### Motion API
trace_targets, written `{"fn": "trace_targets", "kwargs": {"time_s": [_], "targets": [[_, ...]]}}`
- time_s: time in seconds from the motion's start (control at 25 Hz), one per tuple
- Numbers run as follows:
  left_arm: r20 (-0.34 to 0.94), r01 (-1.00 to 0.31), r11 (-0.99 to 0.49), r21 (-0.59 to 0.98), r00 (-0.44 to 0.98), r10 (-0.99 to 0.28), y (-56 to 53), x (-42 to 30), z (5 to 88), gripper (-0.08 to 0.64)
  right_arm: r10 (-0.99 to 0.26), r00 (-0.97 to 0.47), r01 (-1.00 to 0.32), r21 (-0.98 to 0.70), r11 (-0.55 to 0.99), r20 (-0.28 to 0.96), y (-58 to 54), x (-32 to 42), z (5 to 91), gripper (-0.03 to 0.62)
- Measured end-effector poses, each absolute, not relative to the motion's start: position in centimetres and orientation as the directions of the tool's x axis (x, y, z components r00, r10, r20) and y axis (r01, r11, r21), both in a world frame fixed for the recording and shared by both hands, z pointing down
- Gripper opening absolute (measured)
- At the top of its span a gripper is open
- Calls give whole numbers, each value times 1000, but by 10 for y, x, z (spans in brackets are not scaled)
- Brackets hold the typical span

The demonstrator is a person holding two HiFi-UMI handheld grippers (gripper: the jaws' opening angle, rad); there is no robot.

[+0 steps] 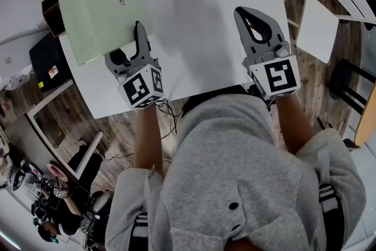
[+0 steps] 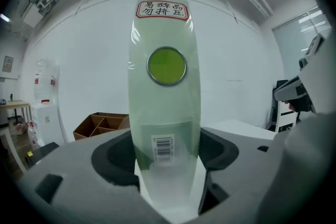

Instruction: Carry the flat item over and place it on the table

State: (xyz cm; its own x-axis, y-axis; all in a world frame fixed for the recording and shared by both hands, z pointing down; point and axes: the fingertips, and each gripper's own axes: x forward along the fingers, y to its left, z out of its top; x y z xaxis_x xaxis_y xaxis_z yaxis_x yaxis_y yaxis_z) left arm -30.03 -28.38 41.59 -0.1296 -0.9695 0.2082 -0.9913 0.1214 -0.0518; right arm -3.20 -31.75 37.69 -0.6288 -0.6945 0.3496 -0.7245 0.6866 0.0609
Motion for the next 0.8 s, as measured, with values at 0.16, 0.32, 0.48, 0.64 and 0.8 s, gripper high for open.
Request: {"fn": "trace_targets", "kwargs": {"time_s": [0.16, 0.32, 0.48, 0.64, 0.8], "targets": [[220, -993, 107, -45, -114, -969, -273, -297, 414, 319, -707, -624, -732, 67, 678, 334, -306, -30, 370, 28], [218, -993, 107, -53, -116, -969, -261, -295, 409, 319, -720, -615, -740, 80, 668, 322, -292, -26, 363, 28], [220, -994, 100, -53, -109, -969, -246, -296, 408, 319, -732, -609, -747, 89, 659, 307, -277, -26, 358, 28], [216, -994, 98, -51, -107, -970, -230, -295, 404, 319, -743, -604, -756, 89, 649, 289, -261, -25, 353, 28], [215, -995, 86, -46, -94, -972, -214, -294, 400, 319, -761, -589, -768, 105, 632, 272, -244, -25, 345, 28]]}}
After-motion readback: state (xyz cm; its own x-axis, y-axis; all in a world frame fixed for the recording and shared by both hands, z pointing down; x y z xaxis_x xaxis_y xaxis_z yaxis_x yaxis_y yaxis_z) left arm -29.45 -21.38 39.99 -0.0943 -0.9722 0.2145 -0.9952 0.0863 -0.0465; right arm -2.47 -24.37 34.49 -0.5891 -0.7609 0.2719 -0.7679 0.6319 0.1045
